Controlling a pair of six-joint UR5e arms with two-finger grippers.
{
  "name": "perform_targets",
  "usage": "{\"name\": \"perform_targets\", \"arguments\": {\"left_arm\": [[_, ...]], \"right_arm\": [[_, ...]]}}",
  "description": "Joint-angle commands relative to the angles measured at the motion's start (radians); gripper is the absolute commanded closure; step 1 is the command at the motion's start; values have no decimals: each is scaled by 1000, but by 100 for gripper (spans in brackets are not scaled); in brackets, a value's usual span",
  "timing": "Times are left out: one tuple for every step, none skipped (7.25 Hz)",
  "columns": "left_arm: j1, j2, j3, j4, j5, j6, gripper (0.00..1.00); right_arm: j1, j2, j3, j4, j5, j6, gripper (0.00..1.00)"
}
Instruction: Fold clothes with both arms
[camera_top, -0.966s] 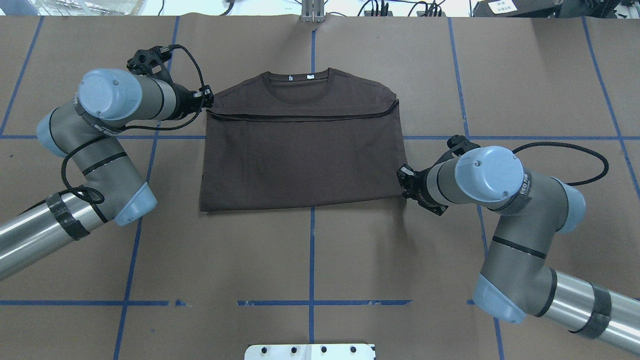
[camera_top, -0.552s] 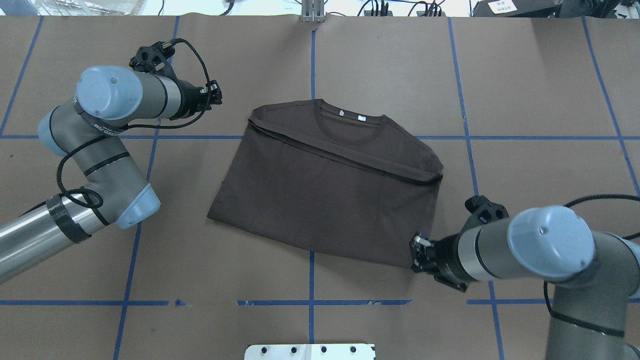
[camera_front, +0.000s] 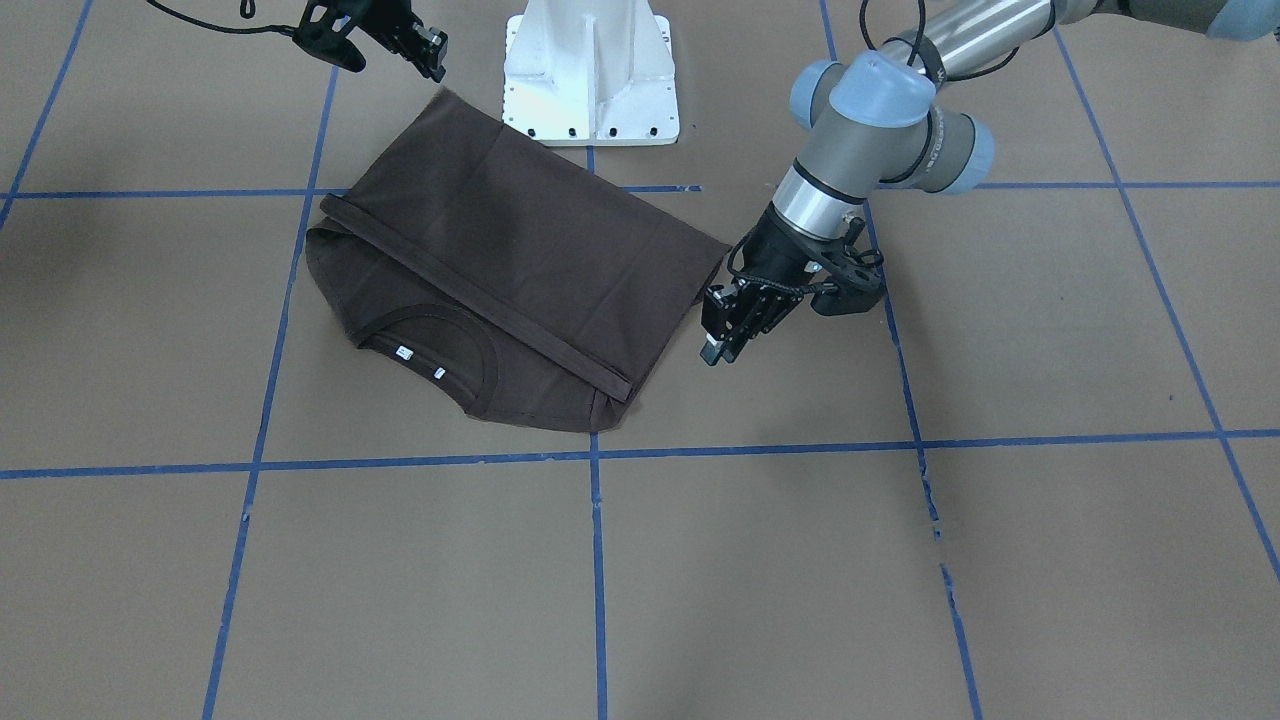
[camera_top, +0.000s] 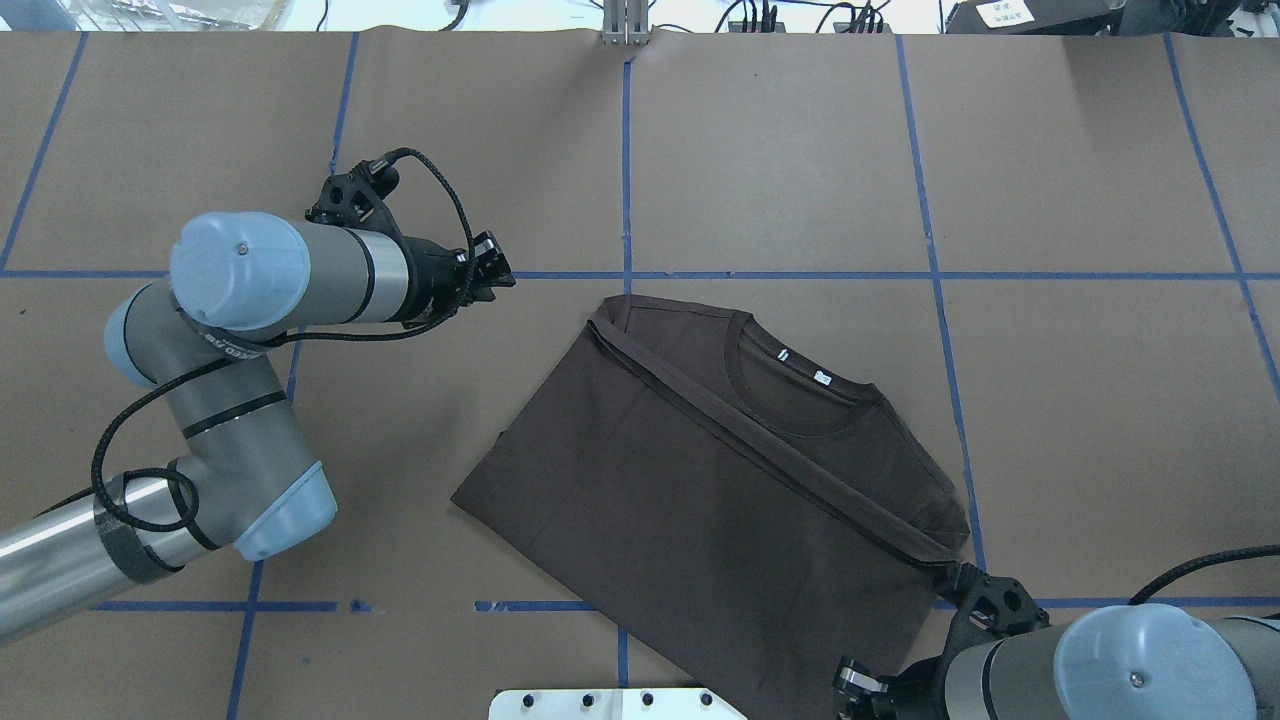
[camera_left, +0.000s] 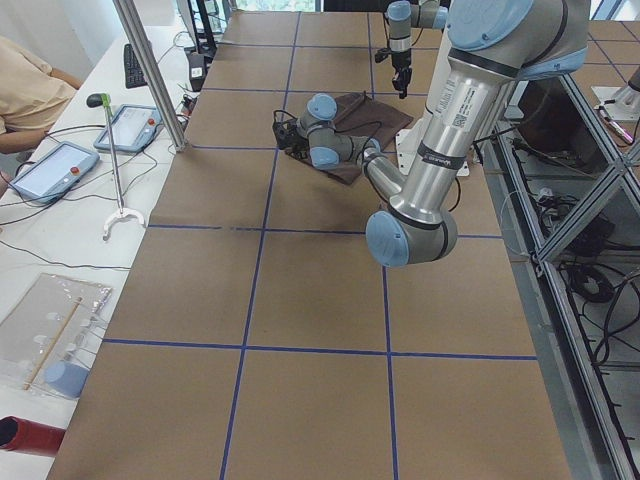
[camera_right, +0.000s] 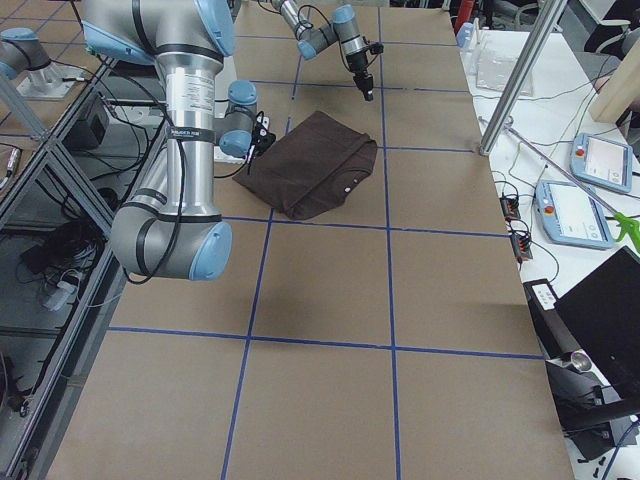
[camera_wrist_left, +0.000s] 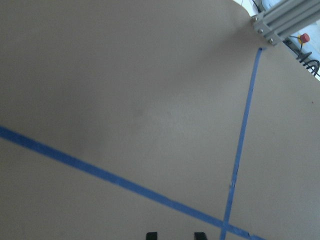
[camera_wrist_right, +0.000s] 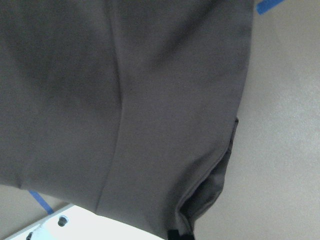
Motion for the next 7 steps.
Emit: {"name": "perform_targets", "arguments": {"left_arm": [[130, 31, -91, 38, 15, -112, 61], [179, 107, -198, 149, 42, -137, 60], [222, 195, -292, 202, 79, -146, 58], [291, 187, -267, 204, 110, -201, 57], [328, 175, -227, 206, 130, -215, 57], [330, 172, -192, 206, 131, -215, 57], [330, 161, -172, 206, 139, -211, 57]], "right_arm": [[141, 21, -54, 2, -90, -13, 0], [230, 30, -77, 0, -96, -33, 0], [285, 33, -115, 2, -98, -104, 0], [297, 54, -155, 3, -116, -134, 0], [297, 71, -175, 3, -154, -136, 0], [295, 74, -200, 6, -167, -136, 0], [295, 91, -214, 8, -170, -136, 0]]}}
